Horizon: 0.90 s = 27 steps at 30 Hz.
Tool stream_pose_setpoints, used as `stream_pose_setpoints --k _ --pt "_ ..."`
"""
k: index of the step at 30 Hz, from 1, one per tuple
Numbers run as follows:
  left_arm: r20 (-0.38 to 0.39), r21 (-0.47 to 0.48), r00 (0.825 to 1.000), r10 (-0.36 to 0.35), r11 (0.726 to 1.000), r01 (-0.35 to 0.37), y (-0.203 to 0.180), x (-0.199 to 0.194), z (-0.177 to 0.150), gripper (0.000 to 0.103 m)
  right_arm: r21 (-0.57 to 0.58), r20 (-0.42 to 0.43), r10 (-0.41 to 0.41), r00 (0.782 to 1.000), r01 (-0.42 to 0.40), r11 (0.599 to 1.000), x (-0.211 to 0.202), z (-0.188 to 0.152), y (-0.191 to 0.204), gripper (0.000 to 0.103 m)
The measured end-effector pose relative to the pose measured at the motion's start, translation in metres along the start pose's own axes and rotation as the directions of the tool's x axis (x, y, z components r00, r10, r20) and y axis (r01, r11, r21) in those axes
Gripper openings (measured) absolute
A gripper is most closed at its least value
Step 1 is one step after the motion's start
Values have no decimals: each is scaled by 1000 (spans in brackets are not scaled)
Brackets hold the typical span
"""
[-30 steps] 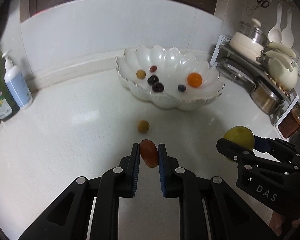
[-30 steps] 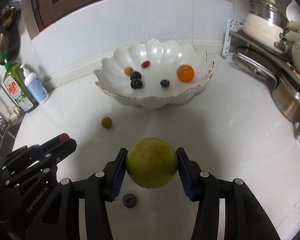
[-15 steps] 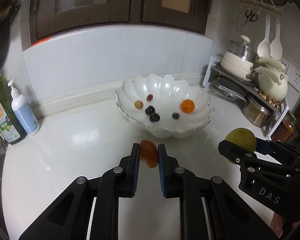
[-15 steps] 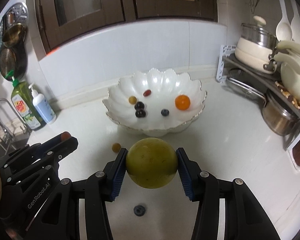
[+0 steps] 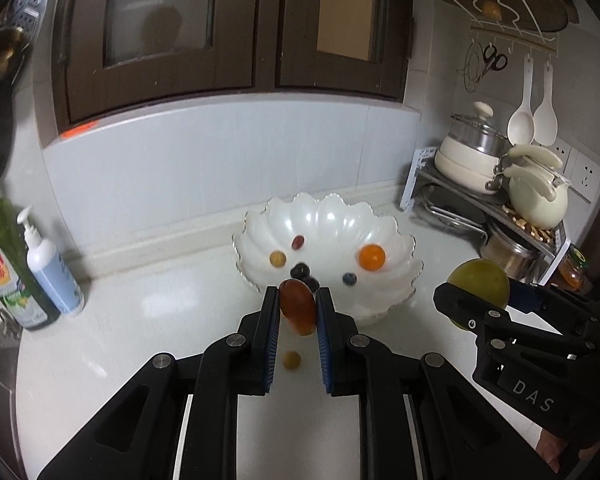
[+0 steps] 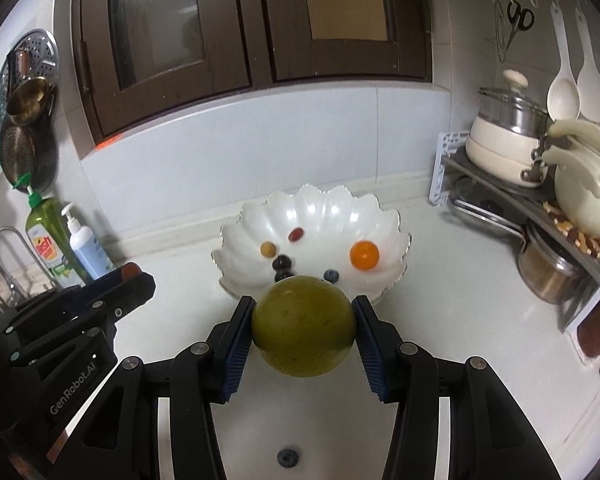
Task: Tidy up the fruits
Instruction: 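Carry the date and yellow-green fruit over the white bowl with both tools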
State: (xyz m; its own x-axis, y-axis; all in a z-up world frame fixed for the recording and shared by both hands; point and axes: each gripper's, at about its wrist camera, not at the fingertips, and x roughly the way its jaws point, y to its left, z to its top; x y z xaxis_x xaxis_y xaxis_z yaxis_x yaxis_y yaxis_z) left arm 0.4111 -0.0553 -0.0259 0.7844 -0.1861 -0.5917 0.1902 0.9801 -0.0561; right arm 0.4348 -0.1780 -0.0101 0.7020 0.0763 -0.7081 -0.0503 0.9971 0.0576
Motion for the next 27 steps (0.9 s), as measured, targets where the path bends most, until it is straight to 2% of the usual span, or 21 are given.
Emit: stream_pose_setpoints --k 9,13,27 --pt "17 27 1000 -15 1000 14 -3 13 34 19 -9 50 -15 999 16 1000 4 32 -2 50" --pt "-1 29 999 -40 999 40 -3 23 48 19 -8 53 -14 999 14 1000 10 46 -3 50" --pt "-88 54 995 -54 997 59 -2 77 92 19 -42 -13 -32 999 31 999 60 90 -15 50"
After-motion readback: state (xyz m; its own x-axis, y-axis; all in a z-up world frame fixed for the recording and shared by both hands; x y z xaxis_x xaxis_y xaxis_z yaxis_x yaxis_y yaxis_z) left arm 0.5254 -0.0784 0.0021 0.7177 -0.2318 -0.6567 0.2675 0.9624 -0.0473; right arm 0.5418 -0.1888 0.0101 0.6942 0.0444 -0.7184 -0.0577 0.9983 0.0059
